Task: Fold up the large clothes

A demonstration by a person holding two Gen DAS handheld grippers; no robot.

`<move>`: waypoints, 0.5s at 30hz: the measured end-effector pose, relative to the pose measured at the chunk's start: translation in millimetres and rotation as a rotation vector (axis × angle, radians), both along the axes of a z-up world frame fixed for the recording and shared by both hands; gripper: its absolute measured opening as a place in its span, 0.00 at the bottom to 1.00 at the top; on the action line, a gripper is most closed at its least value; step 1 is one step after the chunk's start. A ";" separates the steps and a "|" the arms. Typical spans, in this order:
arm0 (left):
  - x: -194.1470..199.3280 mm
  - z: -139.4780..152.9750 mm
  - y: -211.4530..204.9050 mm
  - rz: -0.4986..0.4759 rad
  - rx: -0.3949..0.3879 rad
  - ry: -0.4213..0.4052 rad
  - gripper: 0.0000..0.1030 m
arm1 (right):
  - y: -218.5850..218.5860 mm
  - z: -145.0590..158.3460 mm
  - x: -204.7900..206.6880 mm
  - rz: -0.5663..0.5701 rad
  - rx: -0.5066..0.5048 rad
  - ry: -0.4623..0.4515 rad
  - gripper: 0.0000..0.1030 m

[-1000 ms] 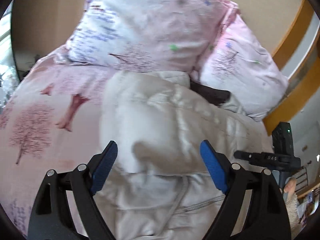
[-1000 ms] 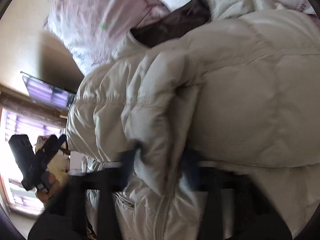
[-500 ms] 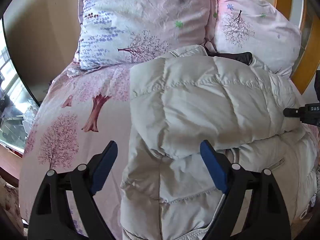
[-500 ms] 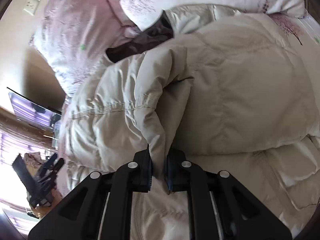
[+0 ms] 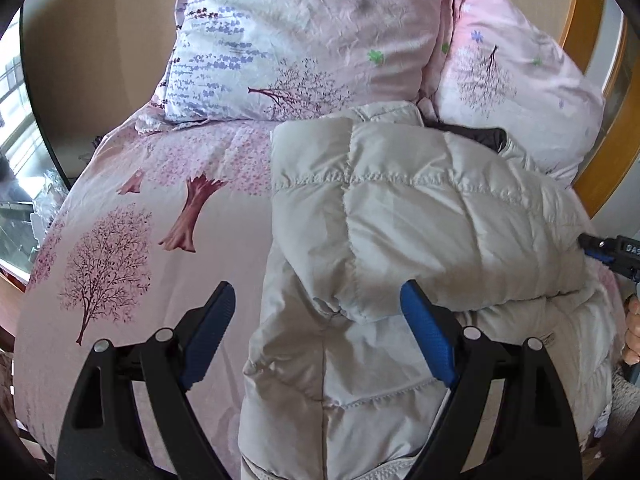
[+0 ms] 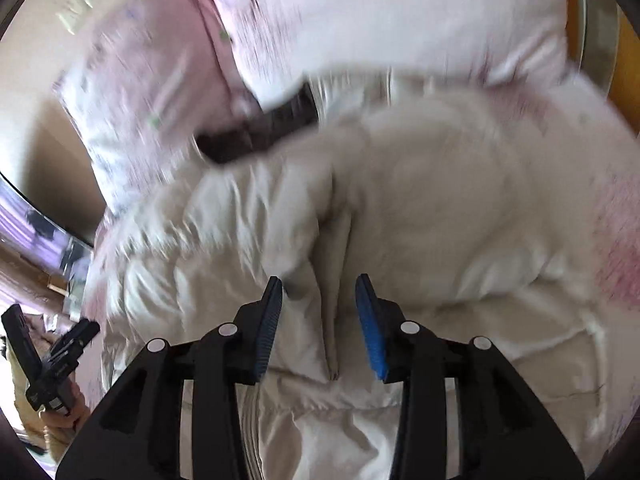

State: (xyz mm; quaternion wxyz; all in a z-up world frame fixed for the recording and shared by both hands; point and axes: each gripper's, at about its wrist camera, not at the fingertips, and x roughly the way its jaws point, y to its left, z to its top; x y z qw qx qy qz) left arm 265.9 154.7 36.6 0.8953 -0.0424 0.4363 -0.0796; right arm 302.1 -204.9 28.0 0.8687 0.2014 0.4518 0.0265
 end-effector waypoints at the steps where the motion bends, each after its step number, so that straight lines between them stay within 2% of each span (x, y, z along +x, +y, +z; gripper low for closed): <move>1: 0.1 1.0 0.6 0.004 -0.001 -0.005 0.82 | 1.6 5.1 -0.1 0.022 0.000 -0.021 0.38; 4: 0.6 3.1 0.8 0.008 -0.005 -0.009 0.82 | 16.4 9.5 1.4 0.132 0.001 -0.023 0.30; 7: -0.2 4.1 0.7 0.009 -0.010 -0.013 0.83 | 29.5 2.4 7.1 0.196 -0.021 0.020 0.30; 8: -0.6 3.8 0.8 0.012 -0.010 -0.013 0.84 | 30.4 -4.5 14.7 0.193 -0.033 0.048 0.30; 10: -1.1 3.1 1.6 0.019 -0.008 -0.011 0.86 | 29.5 -23.7 25.3 0.171 -0.061 0.141 0.17; 12: -1.9 2.1 3.5 0.026 -0.008 -0.010 0.89 | 21.9 -43.3 34.3 0.147 -0.041 0.207 0.09; 15: -4.5 -0.8 9.2 0.050 -0.007 -0.004 0.95 | 12.8 -56.0 36.4 0.133 0.036 0.232 0.09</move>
